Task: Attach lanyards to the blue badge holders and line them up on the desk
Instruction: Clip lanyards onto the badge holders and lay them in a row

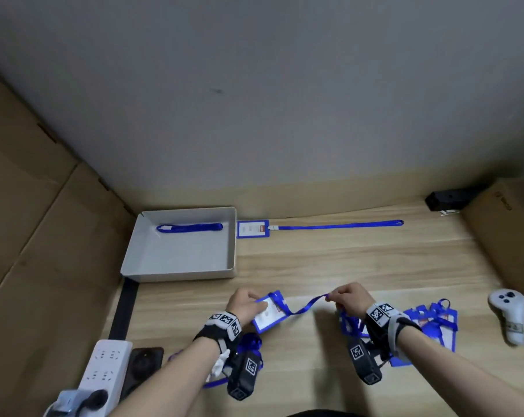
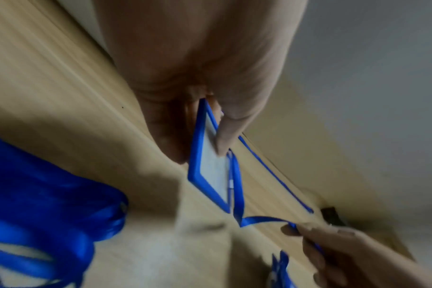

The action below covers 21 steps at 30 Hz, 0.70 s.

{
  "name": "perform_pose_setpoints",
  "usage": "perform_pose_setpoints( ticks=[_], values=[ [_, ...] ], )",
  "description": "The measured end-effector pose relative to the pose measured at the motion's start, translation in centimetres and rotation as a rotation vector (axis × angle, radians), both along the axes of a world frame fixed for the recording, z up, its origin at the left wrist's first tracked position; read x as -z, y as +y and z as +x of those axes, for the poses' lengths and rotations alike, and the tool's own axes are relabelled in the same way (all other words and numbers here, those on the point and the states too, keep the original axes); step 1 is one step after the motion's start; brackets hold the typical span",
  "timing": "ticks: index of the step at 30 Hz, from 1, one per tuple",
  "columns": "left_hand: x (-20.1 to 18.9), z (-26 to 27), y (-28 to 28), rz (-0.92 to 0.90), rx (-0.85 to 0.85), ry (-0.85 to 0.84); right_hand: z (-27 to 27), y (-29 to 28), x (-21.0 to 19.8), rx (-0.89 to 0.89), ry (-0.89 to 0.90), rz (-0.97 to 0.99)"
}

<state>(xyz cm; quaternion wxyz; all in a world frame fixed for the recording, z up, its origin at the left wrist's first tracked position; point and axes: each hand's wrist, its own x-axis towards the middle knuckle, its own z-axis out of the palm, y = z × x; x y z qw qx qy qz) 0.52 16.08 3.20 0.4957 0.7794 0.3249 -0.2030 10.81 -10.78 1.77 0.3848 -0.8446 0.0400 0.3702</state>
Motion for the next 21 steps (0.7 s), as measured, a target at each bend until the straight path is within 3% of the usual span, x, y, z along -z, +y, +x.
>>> perform_pose_setpoints(
  ticks=[3,7,9,12,15,21],
  values=[
    [0.4,-0.6,0.3,0.122,0.205,0.091,-0.2,0.2,0.8,0.009,-0.021,-0.058],
    [-0.3,-0.6,0.5,-0.003,0.403,0.093,-0.5,1.6,1.3,-0.366,-0.137,-0.292],
    [-0.9,-0.4,0.4,-0.109,0.402,0.054,-0.9,3.2,0.6,-0.405,-0.105,-0.105],
    [-1.4,-0.1,0.4,-0.164,0.301,0.027,-1.7,5.0,-0.4,-0.286,0.080,0.306],
    [-1.2,0.5,0.9,-0.135,0.246,-0.016,-2.3,5.7,-1.6,-0.288,0.163,0.381],
    [-0.7,2.0,2.0,-0.066,0.170,-0.044,-2.4,4.4,-2.3,-0.354,0.073,0.363]
  ],
)
